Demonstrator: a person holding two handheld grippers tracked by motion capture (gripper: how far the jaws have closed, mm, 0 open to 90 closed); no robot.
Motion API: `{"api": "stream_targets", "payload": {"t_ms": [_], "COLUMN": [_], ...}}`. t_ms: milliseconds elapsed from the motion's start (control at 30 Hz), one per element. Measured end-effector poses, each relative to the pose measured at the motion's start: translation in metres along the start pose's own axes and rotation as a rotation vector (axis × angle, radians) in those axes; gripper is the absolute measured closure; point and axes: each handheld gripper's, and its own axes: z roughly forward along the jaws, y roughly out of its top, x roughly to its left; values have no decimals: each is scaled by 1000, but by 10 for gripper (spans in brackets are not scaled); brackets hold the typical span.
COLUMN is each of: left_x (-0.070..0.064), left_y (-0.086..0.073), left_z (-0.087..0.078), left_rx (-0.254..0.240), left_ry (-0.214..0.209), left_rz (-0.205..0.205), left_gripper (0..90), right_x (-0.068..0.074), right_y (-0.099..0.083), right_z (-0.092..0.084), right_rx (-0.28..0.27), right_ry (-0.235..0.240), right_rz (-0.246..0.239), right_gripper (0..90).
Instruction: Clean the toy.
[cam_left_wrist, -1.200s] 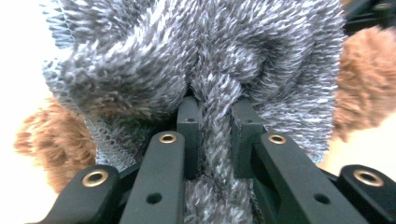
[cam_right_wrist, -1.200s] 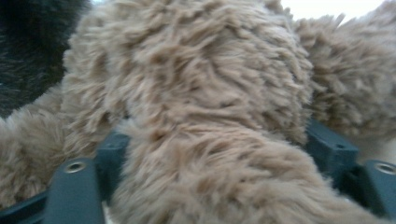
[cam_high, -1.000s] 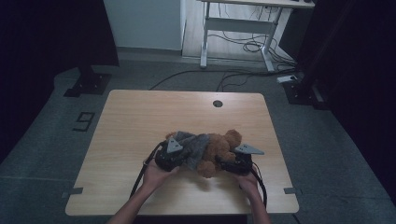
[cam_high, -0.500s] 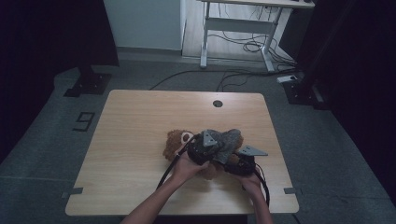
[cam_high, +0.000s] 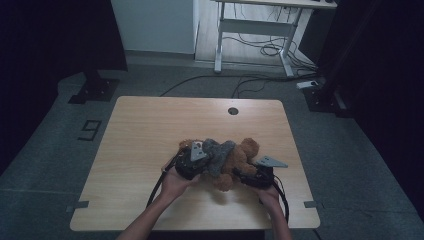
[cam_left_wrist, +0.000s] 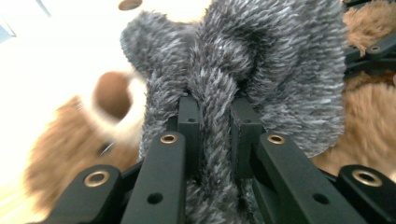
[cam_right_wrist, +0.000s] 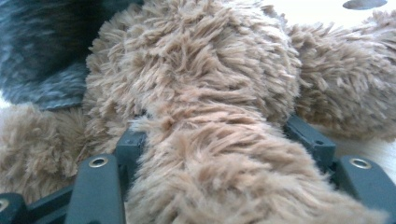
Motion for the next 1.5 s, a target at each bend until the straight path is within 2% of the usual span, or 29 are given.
{"api": "stream_targets", "payload": {"t_ms": [100,133,233,333,467,533,700,867,967,1067,1167,1233,1300,1367,1433,1500], "left_x": [17,26,45,57,64,67,69,76,80,85,90,93,95,95,96,97], "left_y": [-7,-11,-23,-41,-60,-67,-71,-58,-50,-48,-51,-53,-55,-57,-64,-75], "left_z": [-17,-23,-28,-22,-12,-8,4,19,28,35,38,34,24,13,1,-8], "left_rx": [-23,-23,19,71,102,126,149,162,163,170,207,207,180,167,165,170], "left_ry": [35,52,71,53,42,22,10,42,59,62,71,67,71,76,88,106], "left_rz": [-42,-69,-106,-154,-202,-224,-230,-227,-226,-238,-239,-252,-263,-256,-248,-256], "left_gripper": [777,777,777,775,775,774,775,775,775,775,773,772,772,772,772,771], "right_x": [-2,-2,-3,-3,-2,-2,-4,-13,-22,-30,-33,-33,-31,-31,-29,-28], "right_y": [0,0,0,-1,-2,-2,-3,5,9,10,9,9,10,11,12,13], "right_z": [-1,-1,-1,-1,1,1,4,12,18,22,22,20,16,11,6,0], "right_rx": [4,4,12,19,21,21,6,3,-7,-34,-55,-69,-92,-115,-127,-136], "right_ry": [4,6,15,25,23,21,2,-30,-46,-58,-71,-67,-52,-24,-30,-45], "right_rz": [14,13,8,7,7,6,2,-3,15,24,19,13,2,21,35,38], "right_gripper": [380,381,382,384,383,382,385,385,383,374,354,336,312,281,237,205]}}
